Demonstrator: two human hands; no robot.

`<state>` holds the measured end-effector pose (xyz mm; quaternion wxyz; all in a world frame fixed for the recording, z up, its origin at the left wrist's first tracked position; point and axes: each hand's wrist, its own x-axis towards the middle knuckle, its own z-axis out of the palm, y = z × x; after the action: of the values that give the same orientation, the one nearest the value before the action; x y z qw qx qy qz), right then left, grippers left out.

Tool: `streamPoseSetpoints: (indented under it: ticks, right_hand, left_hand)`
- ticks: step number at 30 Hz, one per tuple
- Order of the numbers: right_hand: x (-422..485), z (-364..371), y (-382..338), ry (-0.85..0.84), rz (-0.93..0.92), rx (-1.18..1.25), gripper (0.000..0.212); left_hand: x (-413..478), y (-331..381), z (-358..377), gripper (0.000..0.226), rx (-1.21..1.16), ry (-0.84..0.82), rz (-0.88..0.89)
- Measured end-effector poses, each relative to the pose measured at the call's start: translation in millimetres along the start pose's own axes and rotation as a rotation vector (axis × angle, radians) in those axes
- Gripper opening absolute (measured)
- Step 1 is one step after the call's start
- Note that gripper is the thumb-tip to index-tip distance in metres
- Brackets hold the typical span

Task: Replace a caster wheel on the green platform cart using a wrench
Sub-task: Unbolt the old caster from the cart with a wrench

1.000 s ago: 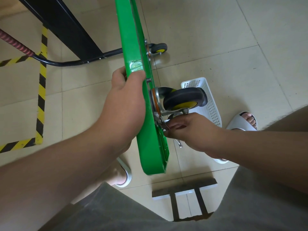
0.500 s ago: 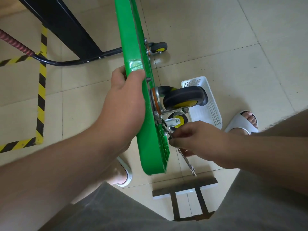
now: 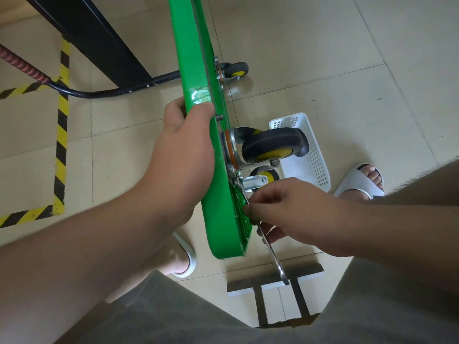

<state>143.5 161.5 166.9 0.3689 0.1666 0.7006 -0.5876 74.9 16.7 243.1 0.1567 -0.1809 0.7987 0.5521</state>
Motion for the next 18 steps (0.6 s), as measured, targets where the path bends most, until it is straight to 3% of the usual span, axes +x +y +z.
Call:
streamPoseSetpoints:
  ticks: [18]
  right_hand:
    - [36, -10, 7, 0.075, -0.083, -0.055, 0.014]
  left_hand:
    - [4, -5, -2, 0.021, -0.074, -0.067, -0.022]
